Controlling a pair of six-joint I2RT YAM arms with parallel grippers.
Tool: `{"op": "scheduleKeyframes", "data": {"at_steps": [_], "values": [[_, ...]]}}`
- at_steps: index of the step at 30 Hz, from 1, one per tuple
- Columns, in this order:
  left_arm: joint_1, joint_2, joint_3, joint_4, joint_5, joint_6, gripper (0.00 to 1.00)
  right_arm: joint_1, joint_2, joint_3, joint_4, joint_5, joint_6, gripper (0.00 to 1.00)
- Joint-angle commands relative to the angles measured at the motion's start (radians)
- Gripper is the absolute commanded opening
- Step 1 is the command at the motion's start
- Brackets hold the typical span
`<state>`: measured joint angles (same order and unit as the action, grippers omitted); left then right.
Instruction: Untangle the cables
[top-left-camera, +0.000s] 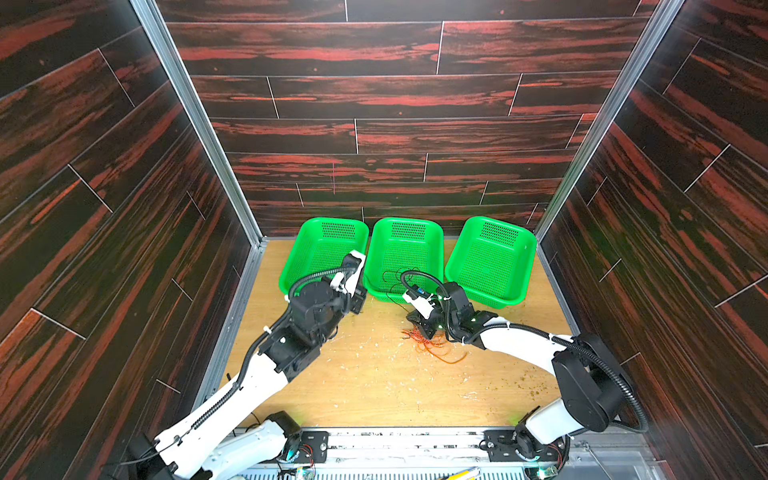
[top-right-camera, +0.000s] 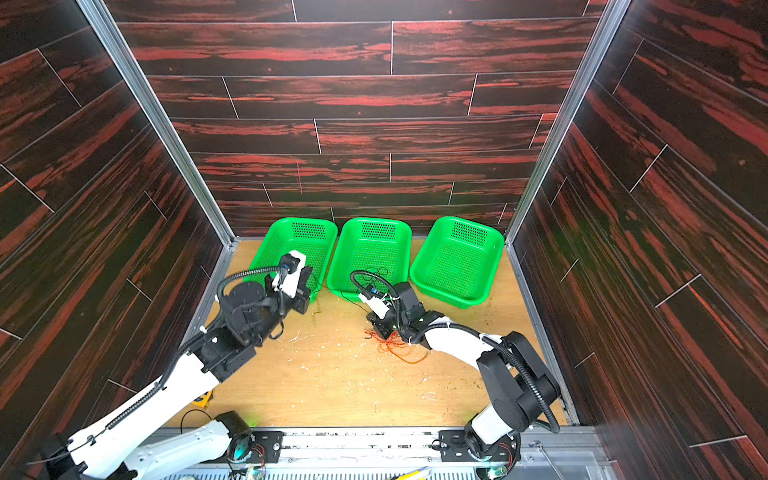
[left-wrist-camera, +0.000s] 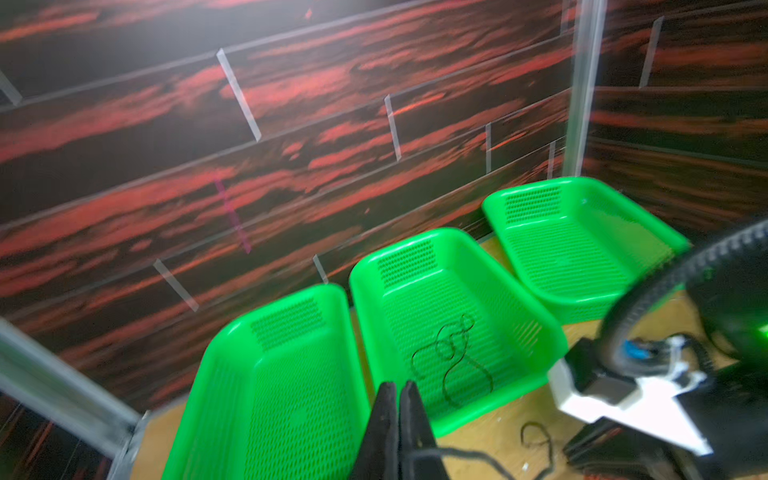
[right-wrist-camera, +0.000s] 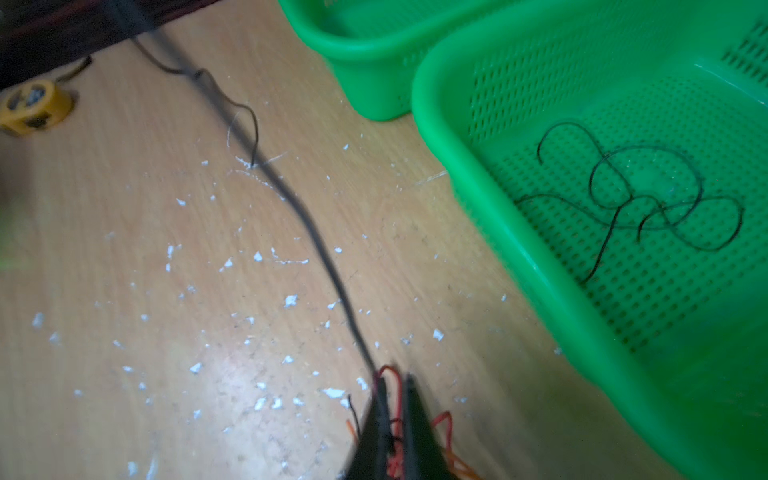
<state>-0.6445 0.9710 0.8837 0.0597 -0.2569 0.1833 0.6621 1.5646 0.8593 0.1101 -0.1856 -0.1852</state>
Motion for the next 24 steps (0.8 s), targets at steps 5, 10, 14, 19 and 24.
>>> {"op": "scheduleKeyframes", "data": {"at_steps": [5,10,14,19,24], "values": [[0.000,-0.075,-0.136,0.022,-0.196,-0.104,0.00,0.011,-0.020,-0.011,-0.029,-0.024,-0.037,0.00],[-0.002,-0.097,-0.255,0.045,-0.193,-0.170,0.48,0.015,-0.022,0.010,-0.093,-0.046,-0.039,0.00],[-0.001,-0.130,-0.296,0.045,-0.177,-0.164,0.72,0.016,-0.012,0.045,-0.164,-0.057,-0.039,0.00],[0.000,-0.182,-0.299,0.047,-0.221,-0.083,0.99,0.015,-0.018,0.060,-0.202,-0.051,-0.027,0.00],[0.007,-0.211,-0.275,-0.042,-0.399,-0.038,0.99,0.015,-0.026,0.069,-0.218,-0.039,-0.010,0.00]]}}
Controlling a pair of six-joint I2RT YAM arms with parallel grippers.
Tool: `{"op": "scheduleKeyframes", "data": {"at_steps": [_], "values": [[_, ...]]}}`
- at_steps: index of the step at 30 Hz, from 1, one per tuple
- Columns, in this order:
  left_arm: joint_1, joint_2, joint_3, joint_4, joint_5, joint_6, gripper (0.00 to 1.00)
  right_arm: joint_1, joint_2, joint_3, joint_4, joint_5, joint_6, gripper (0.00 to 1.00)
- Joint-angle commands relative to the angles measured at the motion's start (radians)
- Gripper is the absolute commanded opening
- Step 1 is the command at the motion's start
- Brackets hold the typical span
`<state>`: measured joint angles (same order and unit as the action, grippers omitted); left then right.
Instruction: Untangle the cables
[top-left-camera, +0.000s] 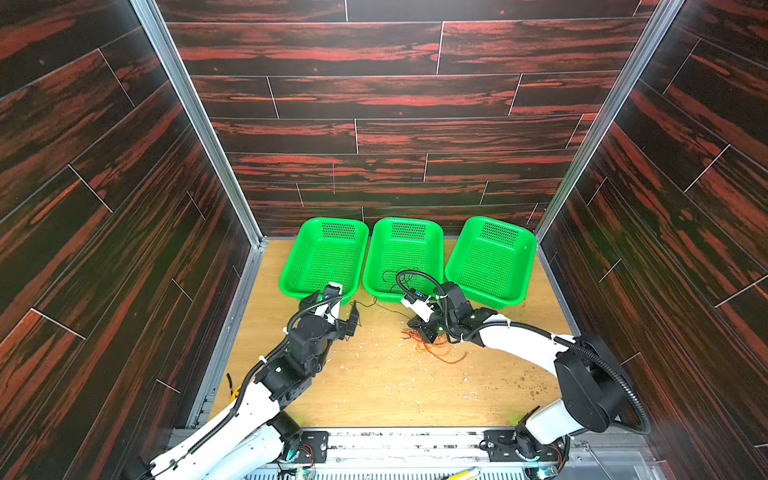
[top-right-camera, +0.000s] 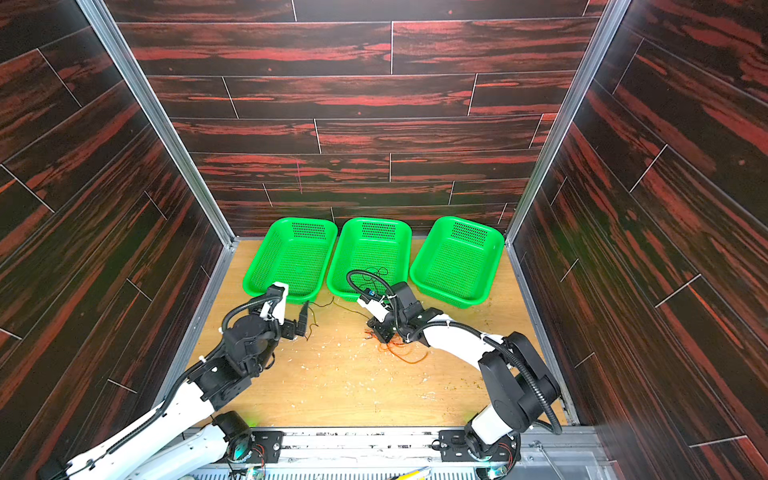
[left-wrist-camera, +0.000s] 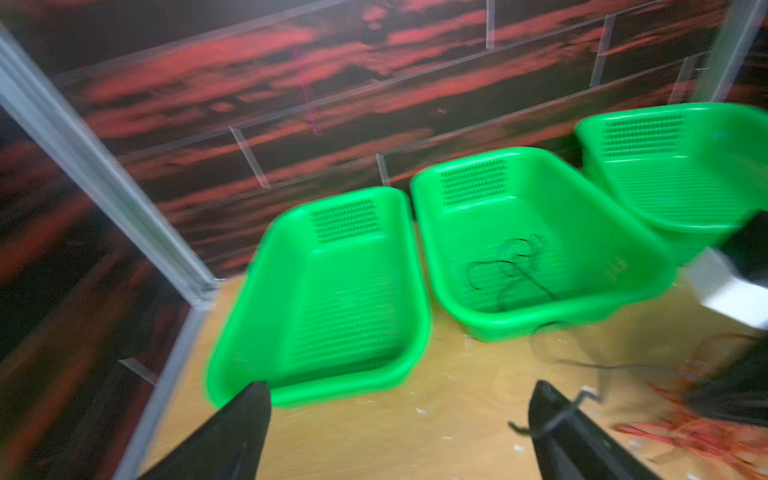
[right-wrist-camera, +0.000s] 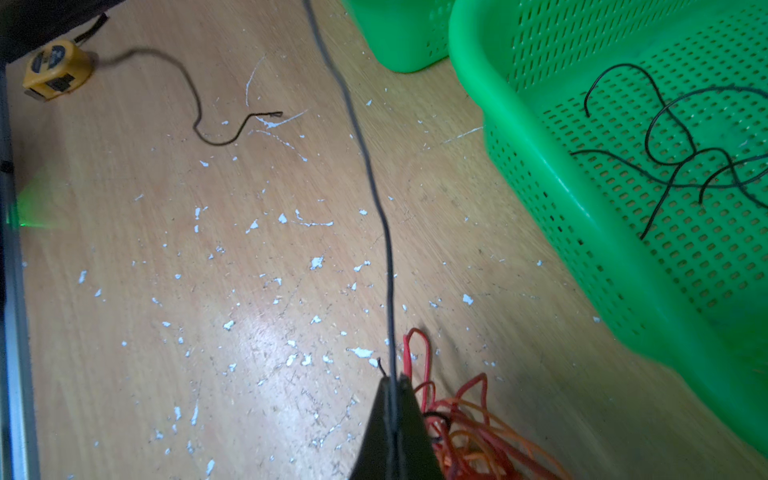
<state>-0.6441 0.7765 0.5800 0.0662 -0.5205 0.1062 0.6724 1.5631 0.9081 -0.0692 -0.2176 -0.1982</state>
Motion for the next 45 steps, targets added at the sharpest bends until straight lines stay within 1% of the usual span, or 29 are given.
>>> {"op": "scheduleKeyframes", "data": {"at_steps": [1,3,5,6,7,9,10,12,15,18,19,21,26,28,30,32,34,37,39,41,43,45], "values": [[0.012,-0.021,0.027,-0.067,-0.154,0.042,0.99,0.004,-0.022,0.023,-0.042,-0.005,0.004,0.00],[0.018,-0.038,0.013,-0.077,-0.170,0.044,0.99,0.005,-0.016,0.024,-0.042,0.008,0.013,0.00],[0.027,-0.048,0.006,-0.082,-0.219,0.039,0.99,0.005,-0.004,0.037,-0.053,0.036,0.026,0.00],[0.029,-0.051,0.008,-0.096,-0.223,0.052,0.99,0.002,0.003,0.046,-0.061,0.062,0.039,0.00],[0.028,-0.057,0.013,-0.113,-0.199,0.081,0.99,0.001,0.014,0.061,-0.079,0.086,0.051,0.00],[0.030,-0.076,0.001,-0.131,-0.119,0.138,0.98,-0.004,0.040,0.096,-0.115,0.159,0.088,0.00],[0.032,-0.083,-0.003,-0.147,-0.062,0.171,0.98,-0.017,0.054,0.115,-0.138,0.159,0.101,0.00],[0.041,-0.081,0.015,-0.242,0.100,0.234,0.98,-0.034,0.070,0.139,-0.159,0.152,0.125,0.00],[0.046,-0.045,0.063,-0.392,0.262,0.303,0.96,-0.046,0.080,0.164,-0.174,0.136,0.137,0.00],[0.053,-0.005,0.090,-0.472,0.359,0.355,0.95,-0.046,0.083,0.178,-0.176,0.123,0.145,0.00],[0.055,0.010,0.103,-0.494,0.380,0.376,0.90,-0.048,0.084,0.182,-0.179,0.115,0.148,0.00],[0.060,0.033,0.129,-0.540,0.438,0.411,0.86,-0.051,0.084,0.186,-0.178,0.114,0.157,0.00],[0.086,0.099,0.184,-0.590,0.605,0.405,0.86,-0.056,0.093,0.203,-0.195,0.107,0.159,0.00],[0.089,0.133,0.203,-0.593,0.630,0.402,0.86,-0.059,0.097,0.211,-0.205,0.100,0.159,0.00],[0.090,0.157,0.211,-0.563,0.633,0.389,0.86,-0.060,0.085,0.199,-0.186,0.054,0.142,0.00],[0.090,0.169,0.198,-0.475,0.654,0.360,0.86,-0.058,0.064,0.170,-0.148,0.023,0.128,0.00],[0.090,0.185,0.161,-0.327,0.682,0.307,0.85,-0.055,0.040,0.146,-0.125,-0.003,0.103,0.00],[0.090,0.233,0.108,-0.092,0.695,0.218,0.81,-0.051,0.008,0.116,-0.101,-0.032,0.075,0.00],[0.090,0.294,0.102,0.007,0.756,0.177,0.77,-0.049,-0.016,0.096,-0.077,-0.061,0.062,0.00],[0.090,0.366,0.117,0.054,0.828,0.172,0.74,-0.043,-0.040,0.070,-0.045,-0.087,0.051,0.00],[0.090,0.421,0.137,0.063,0.847,0.152,0.73,-0.038,-0.063,0.045,-0.012,-0.098,0.041,0.00],[0.090,0.466,0.125,0.131,0.896,0.147,0.73,-0.033,-0.087,0.016,0.021,-0.098,0.032,0.00]]}}
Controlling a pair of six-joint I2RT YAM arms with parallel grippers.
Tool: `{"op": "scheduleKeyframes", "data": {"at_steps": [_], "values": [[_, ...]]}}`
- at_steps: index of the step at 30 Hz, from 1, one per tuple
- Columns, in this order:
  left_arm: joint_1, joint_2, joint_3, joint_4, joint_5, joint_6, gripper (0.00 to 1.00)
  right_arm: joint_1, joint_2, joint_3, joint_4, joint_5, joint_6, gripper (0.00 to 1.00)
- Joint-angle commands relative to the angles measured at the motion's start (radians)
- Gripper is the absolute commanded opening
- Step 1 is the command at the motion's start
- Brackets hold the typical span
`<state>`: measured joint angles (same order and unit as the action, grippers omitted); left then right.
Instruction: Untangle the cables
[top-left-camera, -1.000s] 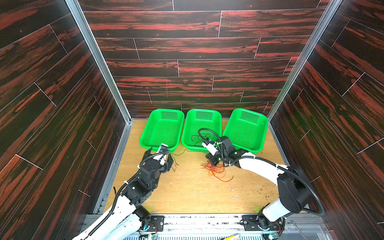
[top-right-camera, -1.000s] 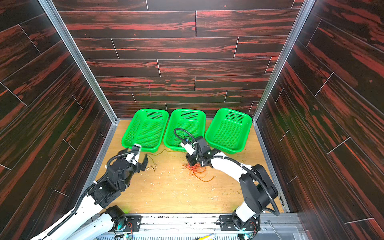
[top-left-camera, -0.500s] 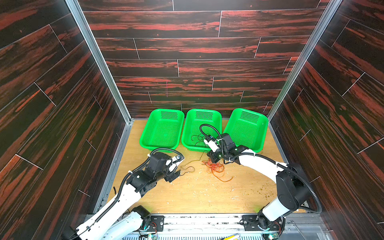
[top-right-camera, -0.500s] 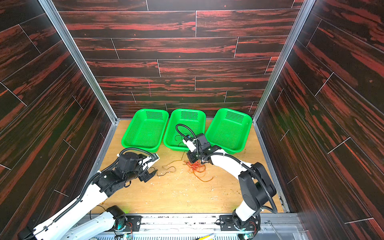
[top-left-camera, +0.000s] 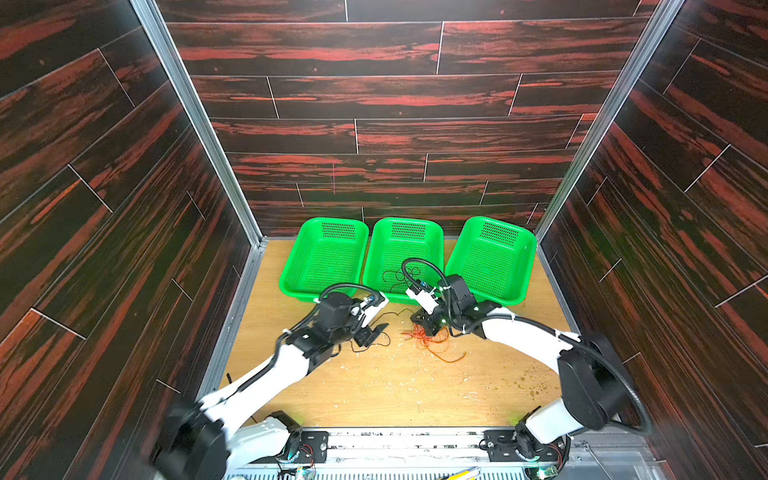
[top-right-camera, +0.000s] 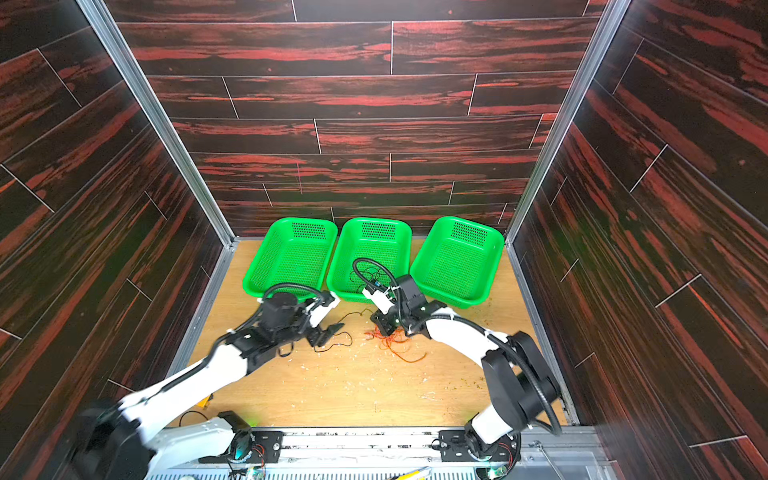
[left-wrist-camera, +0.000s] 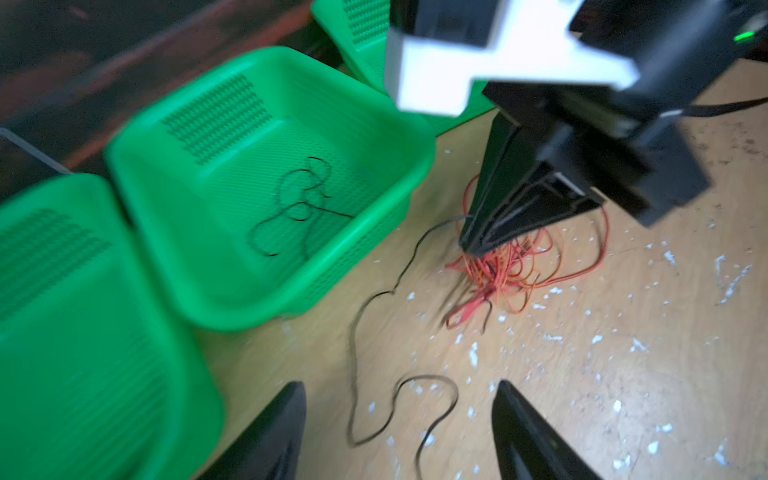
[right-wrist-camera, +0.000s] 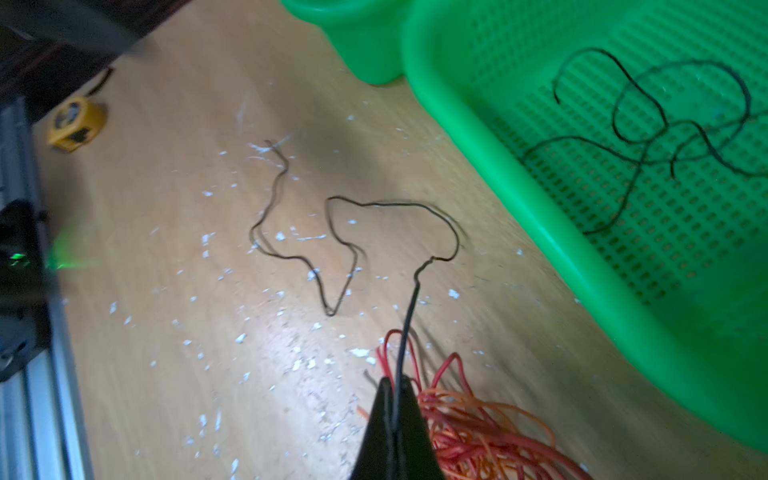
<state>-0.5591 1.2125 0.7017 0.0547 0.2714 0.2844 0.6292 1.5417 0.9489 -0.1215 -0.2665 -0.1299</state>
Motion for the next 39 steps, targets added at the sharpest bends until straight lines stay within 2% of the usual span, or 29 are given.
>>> {"op": "scheduleKeyframes", "data": {"at_steps": [1,6,14,18,26,31,33,36,37,39], "values": [[0.005,0.050,0.000,0.173,0.120,-0.037,0.73,0.012,-0.074,-0.035,0.083,-0.049,-0.043,0.00],[0.004,0.159,0.022,0.209,0.187,-0.005,0.71,0.026,-0.091,-0.056,0.098,-0.044,-0.083,0.00],[-0.002,0.237,0.025,0.330,0.109,0.010,0.69,0.050,-0.088,-0.072,0.099,-0.059,-0.132,0.00],[-0.010,0.280,0.054,0.333,0.110,0.018,0.66,0.055,-0.081,-0.071,0.107,-0.064,-0.131,0.00],[-0.030,0.318,0.058,0.381,0.130,0.025,0.49,0.058,-0.067,-0.079,0.143,-0.068,-0.117,0.00],[-0.045,0.328,0.050,0.407,0.127,0.054,0.43,0.058,-0.075,-0.099,0.173,-0.069,-0.116,0.00],[-0.051,0.333,0.051,0.406,0.144,0.069,0.34,0.059,-0.075,-0.098,0.177,-0.065,-0.114,0.00],[-0.057,0.331,0.064,0.367,0.162,0.092,0.10,0.058,-0.078,-0.100,0.178,-0.050,-0.105,0.00],[-0.058,0.328,0.067,0.355,0.160,0.099,0.02,0.057,-0.083,-0.105,0.183,-0.036,-0.098,0.04],[-0.061,0.312,0.068,0.339,0.140,0.104,0.00,0.056,-0.096,-0.114,0.181,-0.027,-0.093,0.19]]}}
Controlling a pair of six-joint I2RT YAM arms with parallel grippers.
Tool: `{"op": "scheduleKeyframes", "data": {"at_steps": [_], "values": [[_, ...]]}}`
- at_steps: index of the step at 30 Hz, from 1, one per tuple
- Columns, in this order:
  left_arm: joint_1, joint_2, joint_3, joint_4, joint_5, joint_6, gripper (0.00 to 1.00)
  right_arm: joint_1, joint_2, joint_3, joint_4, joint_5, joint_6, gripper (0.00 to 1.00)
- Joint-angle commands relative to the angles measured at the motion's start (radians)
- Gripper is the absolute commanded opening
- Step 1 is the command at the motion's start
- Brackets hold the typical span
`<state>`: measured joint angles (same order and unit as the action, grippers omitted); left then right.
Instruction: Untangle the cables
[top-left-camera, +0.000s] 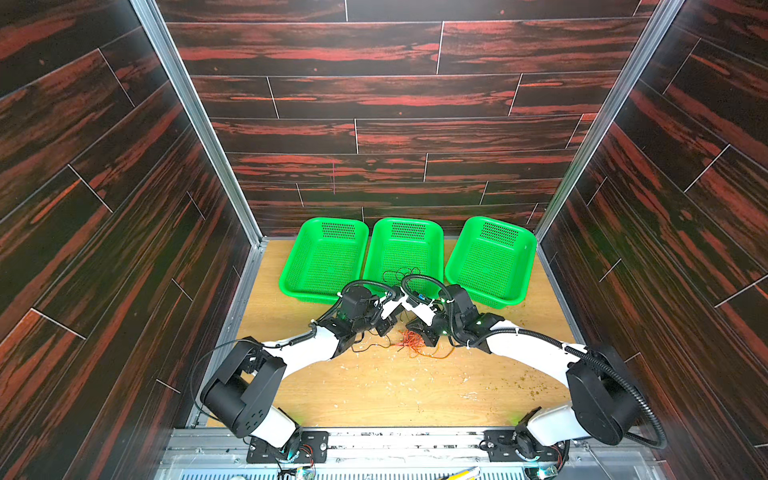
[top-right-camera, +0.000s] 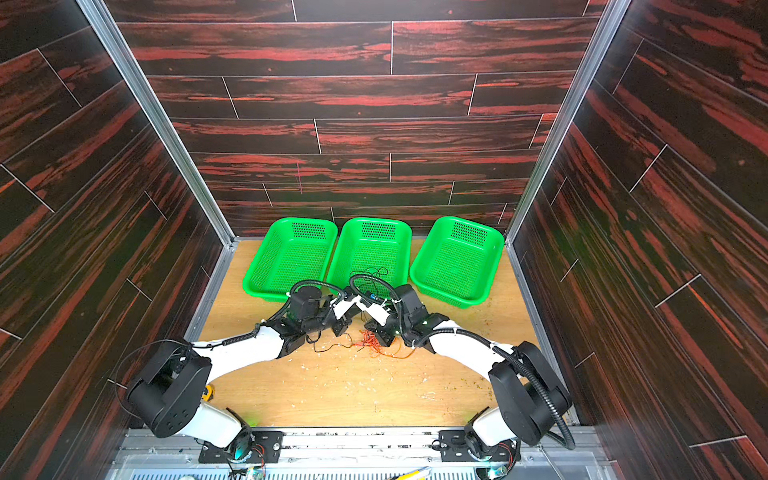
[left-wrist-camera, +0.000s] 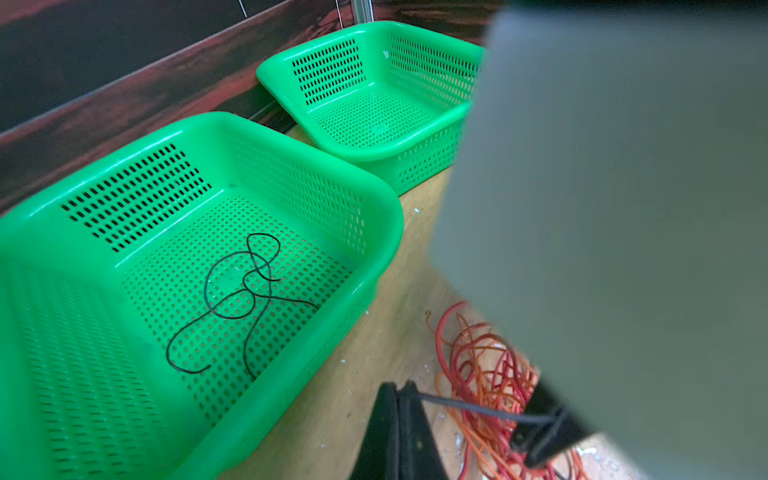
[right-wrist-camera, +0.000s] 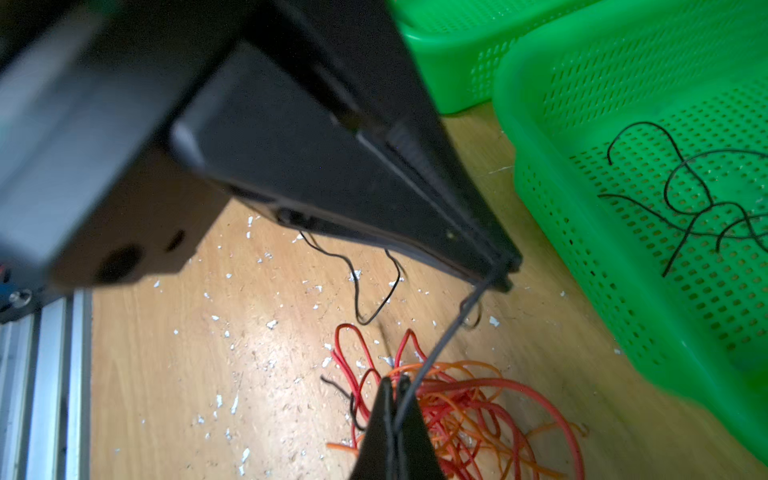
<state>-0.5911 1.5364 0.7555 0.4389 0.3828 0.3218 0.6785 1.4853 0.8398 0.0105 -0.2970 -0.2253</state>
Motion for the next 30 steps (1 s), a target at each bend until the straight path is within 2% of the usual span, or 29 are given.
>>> {"op": "scheduleKeyframes", "data": {"at_steps": [1,4,7,12,19,24,28,30], "values": [[-0.032,-0.027,0.015,-0.059,0.017,0.073,0.00,0.006,-0.050,-0.015,0.051,0.018,0.007,0.25],[-0.036,-0.084,0.001,-0.068,-0.021,0.075,0.00,0.002,-0.088,-0.058,0.058,0.083,0.001,0.41],[-0.042,-0.141,-0.008,-0.102,-0.045,0.084,0.00,-0.011,-0.124,-0.091,0.051,0.139,-0.015,0.50],[-0.070,-0.218,0.005,-0.188,-0.059,0.121,0.00,-0.065,-0.163,-0.143,0.084,0.096,-0.023,0.65],[-0.100,-0.262,0.025,-0.231,-0.091,0.149,0.00,-0.068,0.054,-0.056,0.030,0.048,-0.070,0.71],[-0.117,-0.275,0.041,-0.252,-0.110,0.163,0.00,-0.070,0.147,-0.002,0.040,-0.011,-0.064,0.73],[-0.127,-0.286,0.048,-0.249,-0.131,0.171,0.00,-0.070,0.221,0.046,0.001,-0.087,-0.068,0.72],[-0.126,-0.289,0.051,-0.246,-0.144,0.172,0.00,-0.070,0.247,0.054,0.000,-0.107,-0.051,0.66]]}}
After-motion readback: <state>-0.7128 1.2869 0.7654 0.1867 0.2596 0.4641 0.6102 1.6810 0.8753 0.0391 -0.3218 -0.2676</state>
